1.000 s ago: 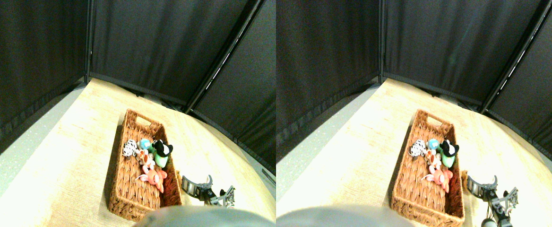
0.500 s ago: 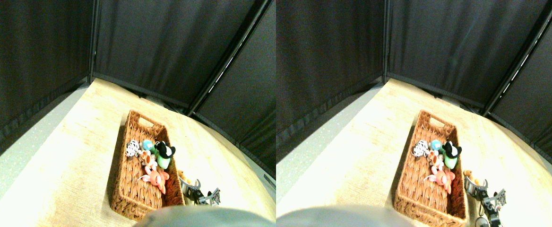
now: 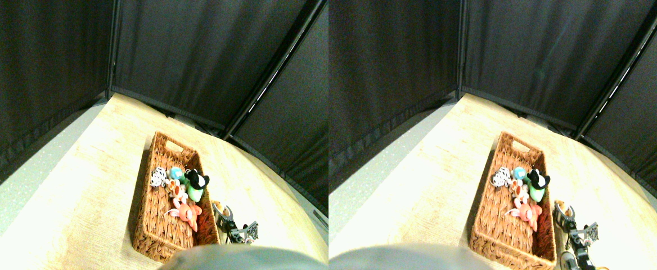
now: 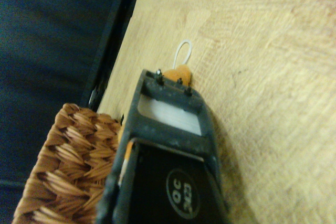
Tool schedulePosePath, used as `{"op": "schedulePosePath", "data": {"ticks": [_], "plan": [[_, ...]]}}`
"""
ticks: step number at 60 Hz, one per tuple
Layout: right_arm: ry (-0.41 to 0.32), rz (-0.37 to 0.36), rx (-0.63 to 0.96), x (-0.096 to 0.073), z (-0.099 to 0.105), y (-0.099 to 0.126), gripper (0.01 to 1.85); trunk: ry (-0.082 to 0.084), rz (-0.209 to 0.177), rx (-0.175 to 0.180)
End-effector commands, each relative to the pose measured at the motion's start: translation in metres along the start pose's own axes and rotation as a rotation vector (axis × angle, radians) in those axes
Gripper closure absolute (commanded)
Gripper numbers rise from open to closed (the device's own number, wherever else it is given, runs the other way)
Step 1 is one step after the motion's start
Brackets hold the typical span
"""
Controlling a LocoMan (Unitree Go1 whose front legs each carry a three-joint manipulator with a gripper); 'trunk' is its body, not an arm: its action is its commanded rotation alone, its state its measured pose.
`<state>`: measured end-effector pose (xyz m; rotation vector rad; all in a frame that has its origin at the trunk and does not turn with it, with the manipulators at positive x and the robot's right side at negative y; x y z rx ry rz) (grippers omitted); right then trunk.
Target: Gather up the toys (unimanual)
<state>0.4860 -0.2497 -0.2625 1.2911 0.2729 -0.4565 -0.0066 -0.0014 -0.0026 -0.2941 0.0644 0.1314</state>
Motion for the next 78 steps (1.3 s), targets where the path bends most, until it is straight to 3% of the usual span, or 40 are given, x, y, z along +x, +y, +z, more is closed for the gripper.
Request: {"op": "schedulePosePath", "data": {"ticks": [1, 6, 21, 35, 38, 52, 59, 68, 73, 78], "plan": [[-0.028, -0.009, -0.058, -0.003, 0.009, -0.001, 1.71, 0.035, 0.008, 0.002], [-0.008, 0.033, -0.063, -0.006, 0.013, 0.002, 1.7, 0.03, 0.0, 0.007], [-0.047, 0.057, -0.1, -0.025, 0.021, 0.017, 1.72, 0.021, -0.008, 0.013], [-0.013, 0.137, -0.085, -0.043, 0.023, 0.035, 1.71, 0.01, -0.018, 0.012], [-0.008, 0.167, -0.161, -0.048, 0.024, 0.039, 1.69, 0.003, -0.023, 0.008], [0.019, 0.185, -0.106, -0.066, 0.026, 0.054, 1.73, -0.029, -0.037, -0.013], [0.012, 0.209, -0.167, -0.077, 0.026, 0.064, 1.71, -0.046, -0.036, -0.027], [0.058, 0.23, -0.214, -0.089, 0.021, 0.077, 1.7, -0.064, -0.028, -0.047], [0.136, 0.262, -0.19, -0.098, 0.012, 0.09, 1.73, -0.072, -0.016, -0.062], [0.149, 0.287, -0.23, -0.102, 0.003, 0.097, 1.71, -0.081, -0.003, -0.073]]}}
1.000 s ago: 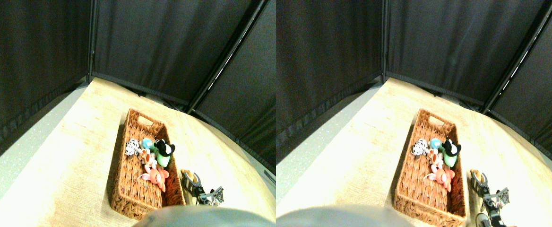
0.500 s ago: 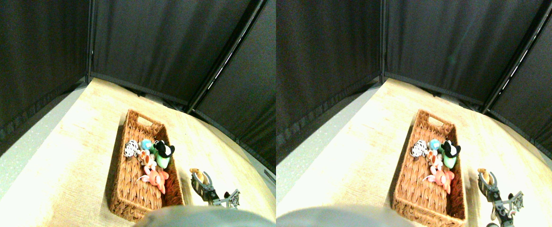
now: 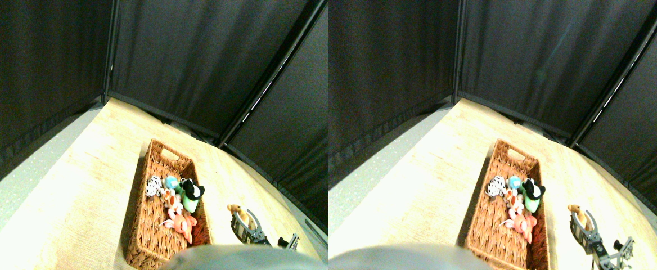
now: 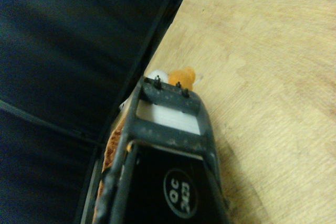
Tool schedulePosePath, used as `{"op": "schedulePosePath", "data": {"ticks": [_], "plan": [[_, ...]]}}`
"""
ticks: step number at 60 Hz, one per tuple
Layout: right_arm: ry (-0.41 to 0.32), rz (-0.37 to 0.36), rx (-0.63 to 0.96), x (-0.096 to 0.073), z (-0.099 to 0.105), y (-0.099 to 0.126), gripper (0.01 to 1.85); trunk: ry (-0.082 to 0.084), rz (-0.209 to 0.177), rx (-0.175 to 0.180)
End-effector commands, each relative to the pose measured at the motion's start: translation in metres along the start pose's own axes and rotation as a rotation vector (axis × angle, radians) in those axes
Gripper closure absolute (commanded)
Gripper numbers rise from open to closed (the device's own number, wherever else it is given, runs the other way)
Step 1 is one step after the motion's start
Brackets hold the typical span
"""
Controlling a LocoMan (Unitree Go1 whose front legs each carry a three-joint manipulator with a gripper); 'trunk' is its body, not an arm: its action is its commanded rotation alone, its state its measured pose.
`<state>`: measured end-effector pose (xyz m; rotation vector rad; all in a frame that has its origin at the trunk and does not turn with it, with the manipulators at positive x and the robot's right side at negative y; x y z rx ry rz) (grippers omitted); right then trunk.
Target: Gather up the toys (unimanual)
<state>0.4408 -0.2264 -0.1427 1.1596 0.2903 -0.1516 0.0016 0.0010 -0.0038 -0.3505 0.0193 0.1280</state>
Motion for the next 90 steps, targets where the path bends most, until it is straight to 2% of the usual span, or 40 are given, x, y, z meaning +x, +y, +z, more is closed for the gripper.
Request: {"op": "schedulePosePath", "data": {"ticks": [1, 6, 15, 25, 29, 33, 42, 47, 49, 58, 74, 87, 90], "plan": [[0.011, 0.079, -0.041, -0.001, -0.009, 0.014, 1.72, -0.043, 0.01, -0.017], [0.042, 0.081, -0.052, 0.0, -0.016, 0.02, 1.72, -0.048, 0.02, -0.024], [0.056, 0.07, -0.07, 0.003, -0.026, 0.027, 1.73, -0.056, 0.037, -0.038], [0.112, 0.099, -0.041, 0.008, -0.036, 0.035, 1.74, -0.058, 0.052, -0.054], [0.095, 0.095, -0.056, 0.007, -0.041, 0.038, 1.74, -0.061, 0.058, -0.061], [0.107, 0.101, -0.064, 0.007, -0.043, 0.041, 1.73, -0.062, 0.066, -0.065], [0.154, 0.142, -0.1, 0.007, -0.051, 0.053, 1.7, -0.069, 0.073, -0.082], [0.179, 0.133, -0.066, 0.008, -0.057, 0.057, 1.71, -0.072, 0.08, -0.092], [0.213, 0.139, -0.043, 0.009, -0.06, 0.059, 1.71, -0.071, 0.084, -0.097], [0.212, 0.134, -0.076, 0.01, -0.069, 0.062, 1.7, -0.07, 0.094, -0.112], [0.265, 0.135, -0.081, 0.013, -0.091, 0.071, 1.68, -0.072, 0.117, -0.132], [0.297, 0.134, -0.102, 0.016, -0.1, 0.076, 1.69, -0.071, 0.127, -0.149], [0.301, 0.103, -0.061, 0.016, -0.102, 0.076, 1.73, -0.068, 0.127, -0.149]]}}
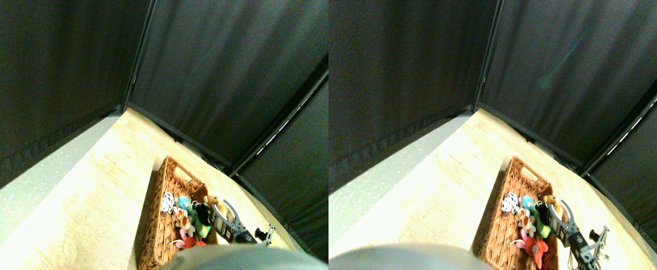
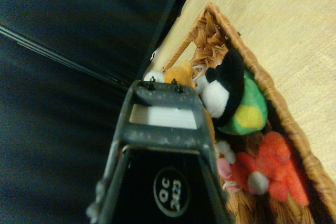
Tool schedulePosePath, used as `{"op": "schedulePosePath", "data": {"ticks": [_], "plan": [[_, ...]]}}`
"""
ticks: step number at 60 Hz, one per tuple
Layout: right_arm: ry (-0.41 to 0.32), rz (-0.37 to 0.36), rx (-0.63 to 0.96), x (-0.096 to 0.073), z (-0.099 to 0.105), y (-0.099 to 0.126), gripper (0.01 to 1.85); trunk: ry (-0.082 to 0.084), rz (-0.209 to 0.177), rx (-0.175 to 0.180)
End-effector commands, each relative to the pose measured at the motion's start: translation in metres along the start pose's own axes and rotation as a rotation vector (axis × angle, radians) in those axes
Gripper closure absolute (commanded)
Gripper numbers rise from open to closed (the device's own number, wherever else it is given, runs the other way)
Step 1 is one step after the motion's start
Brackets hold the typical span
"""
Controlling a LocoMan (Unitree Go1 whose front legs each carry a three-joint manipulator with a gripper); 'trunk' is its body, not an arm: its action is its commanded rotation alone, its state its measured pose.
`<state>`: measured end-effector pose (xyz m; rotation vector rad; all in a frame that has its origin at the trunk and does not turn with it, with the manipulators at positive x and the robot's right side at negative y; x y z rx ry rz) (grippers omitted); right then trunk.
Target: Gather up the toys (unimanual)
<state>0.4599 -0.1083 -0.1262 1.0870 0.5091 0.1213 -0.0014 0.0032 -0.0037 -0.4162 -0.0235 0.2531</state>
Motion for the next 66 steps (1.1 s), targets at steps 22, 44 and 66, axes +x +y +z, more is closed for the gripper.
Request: {"op": "schedulePosePath", "data": {"ticks": [22, 44, 66], "plan": [[0.104, -0.021, -0.062, -0.001, -0.001, 0.014, 0.24, 0.0, 0.005, -0.07], [-0.094, -0.011, -0.005, -0.004, 0.041, -0.005, 0.62, 0.029, -0.061, 0.013], [-0.264, -0.059, 0.025, -0.015, 0.081, -0.054, 1.18, 0.075, -0.147, 0.117]]}}
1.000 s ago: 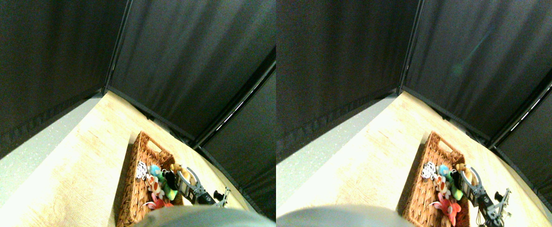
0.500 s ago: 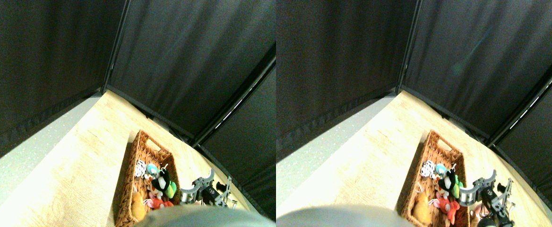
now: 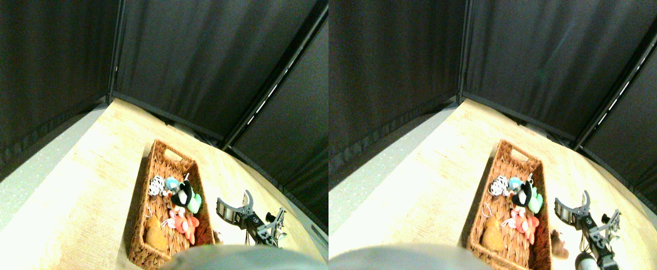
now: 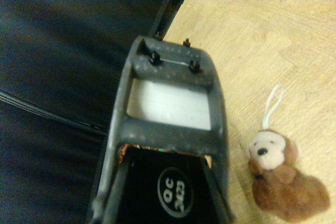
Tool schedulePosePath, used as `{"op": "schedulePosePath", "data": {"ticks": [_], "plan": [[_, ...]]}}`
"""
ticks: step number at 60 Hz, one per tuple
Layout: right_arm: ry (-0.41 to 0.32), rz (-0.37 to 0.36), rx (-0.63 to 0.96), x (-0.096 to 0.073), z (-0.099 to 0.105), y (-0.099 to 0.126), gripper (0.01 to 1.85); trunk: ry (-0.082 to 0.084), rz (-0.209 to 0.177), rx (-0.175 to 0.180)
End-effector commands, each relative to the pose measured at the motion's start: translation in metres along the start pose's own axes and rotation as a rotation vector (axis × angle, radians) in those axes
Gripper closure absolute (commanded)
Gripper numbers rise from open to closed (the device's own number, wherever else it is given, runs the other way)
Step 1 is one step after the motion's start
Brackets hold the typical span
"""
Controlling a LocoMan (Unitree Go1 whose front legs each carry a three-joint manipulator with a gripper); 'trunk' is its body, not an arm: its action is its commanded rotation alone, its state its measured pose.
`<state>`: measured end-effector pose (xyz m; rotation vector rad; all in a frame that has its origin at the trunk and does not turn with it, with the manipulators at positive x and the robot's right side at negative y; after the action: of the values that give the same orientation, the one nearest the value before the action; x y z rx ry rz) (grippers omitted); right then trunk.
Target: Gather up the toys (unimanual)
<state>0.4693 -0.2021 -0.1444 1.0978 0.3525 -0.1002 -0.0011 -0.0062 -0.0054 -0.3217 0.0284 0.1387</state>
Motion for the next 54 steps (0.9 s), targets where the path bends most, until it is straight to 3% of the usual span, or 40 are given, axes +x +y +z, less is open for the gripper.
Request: {"op": "schedulePosePath", "data": {"ticks": [1, 17, 28, 34, 54], "plan": [[-0.039, 0.031, 0.001, 0.004, 0.007, 0.003, 1.18, 0.014, -0.046, 0.02], [-0.117, -0.001, 0.064, 0.004, 0.019, -0.026, 1.21, 0.036, -0.062, 0.054], [-0.138, -0.06, 0.129, 0.0, 0.011, -0.043, 1.13, 0.046, -0.059, 0.057], [-0.154, -0.07, 0.06, -0.002, 0.007, -0.053, 1.07, 0.047, -0.057, 0.058], [-0.156, -0.107, 0.17, -0.005, -0.004, -0.07, 0.99, 0.05, -0.05, 0.056]]}}
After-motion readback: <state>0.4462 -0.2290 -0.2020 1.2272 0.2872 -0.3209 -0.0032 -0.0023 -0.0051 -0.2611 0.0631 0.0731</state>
